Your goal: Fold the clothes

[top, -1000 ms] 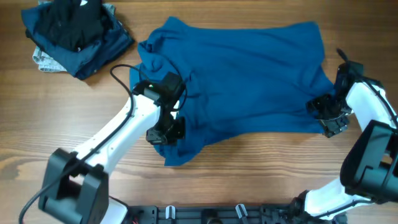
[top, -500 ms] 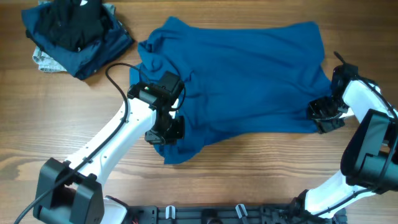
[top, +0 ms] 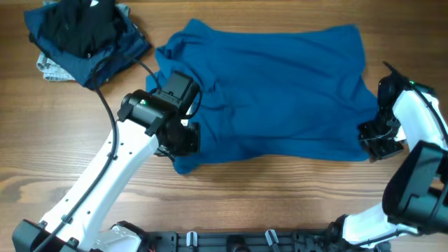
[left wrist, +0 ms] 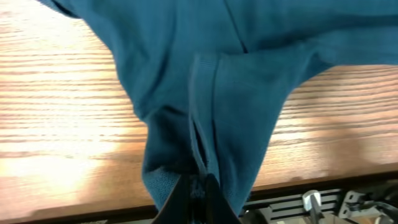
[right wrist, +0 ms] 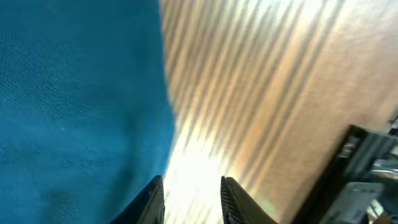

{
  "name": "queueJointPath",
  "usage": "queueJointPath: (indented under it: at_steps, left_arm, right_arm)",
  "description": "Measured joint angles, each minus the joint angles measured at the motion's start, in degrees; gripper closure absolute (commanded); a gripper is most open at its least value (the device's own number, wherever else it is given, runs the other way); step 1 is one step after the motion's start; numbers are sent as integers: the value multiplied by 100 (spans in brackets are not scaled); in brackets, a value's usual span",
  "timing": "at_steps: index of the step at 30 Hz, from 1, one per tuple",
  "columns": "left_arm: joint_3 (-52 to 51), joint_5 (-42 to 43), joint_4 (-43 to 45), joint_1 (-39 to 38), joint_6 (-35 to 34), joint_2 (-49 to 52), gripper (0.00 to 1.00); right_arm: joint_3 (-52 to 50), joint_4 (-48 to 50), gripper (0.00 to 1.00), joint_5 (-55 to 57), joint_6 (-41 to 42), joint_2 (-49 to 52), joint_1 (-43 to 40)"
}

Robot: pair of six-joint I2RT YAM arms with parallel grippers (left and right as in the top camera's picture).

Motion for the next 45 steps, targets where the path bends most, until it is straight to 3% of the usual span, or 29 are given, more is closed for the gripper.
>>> queueJointPath:
  at_steps: [2, 4, 5, 10, 15, 20, 21, 22, 25, 29, 39, 45]
  left_arm:
    - [0, -28, -48, 0, 0, -2, 96]
    - [0, -44, -61, 0, -2, -2, 96]
    - [-2, -50, -61, 0, -2, -2, 96]
    - [0, -61, -107, 0, 0, -2, 96]
    - [-2, -61, -138, 0, 0, -4, 96]
    - [-2, -61, -140, 0, 0, -4, 96]
    - [-2, -61, -144, 0, 0, -4, 96]
    - [-2, -61, -142, 0, 0, -4, 96]
    - [-2, -61, -144, 0, 0, -4, 96]
    - [-2, -63, -144, 0, 0, -4, 96]
    - [197, -107, -164, 0, 0, -201, 96]
    - [258, -214, -68, 0, 0, -426, 96]
  right_arm:
    - [0, -111, 76, 127, -2, -109, 0]
    - [0, -109, 48, 166, -33, -122, 0]
    - [0, -103, 46, 168, -61, -122, 0]
    - [-166, 444, 47, 79, -114, -136, -9]
    - [-1058, 1814, 46, -734, -468, -155, -146]
    - [-1386, 2238, 45, -1093, -570, -240, -190]
    - [-1401, 2258, 46, -1113, -579, -251, -195]
    - [-1405, 2264, 53, -1113, -588, -254, -192]
    - [-1412, 2347, 84, -1185, -612, -256, -192]
    - [-1427, 2280, 96, -1123, -472, -256, -192]
    - [-282, 33, 95, -376, -302, -315, -192]
    - [116, -229, 95, -201, -669, -531, -192]
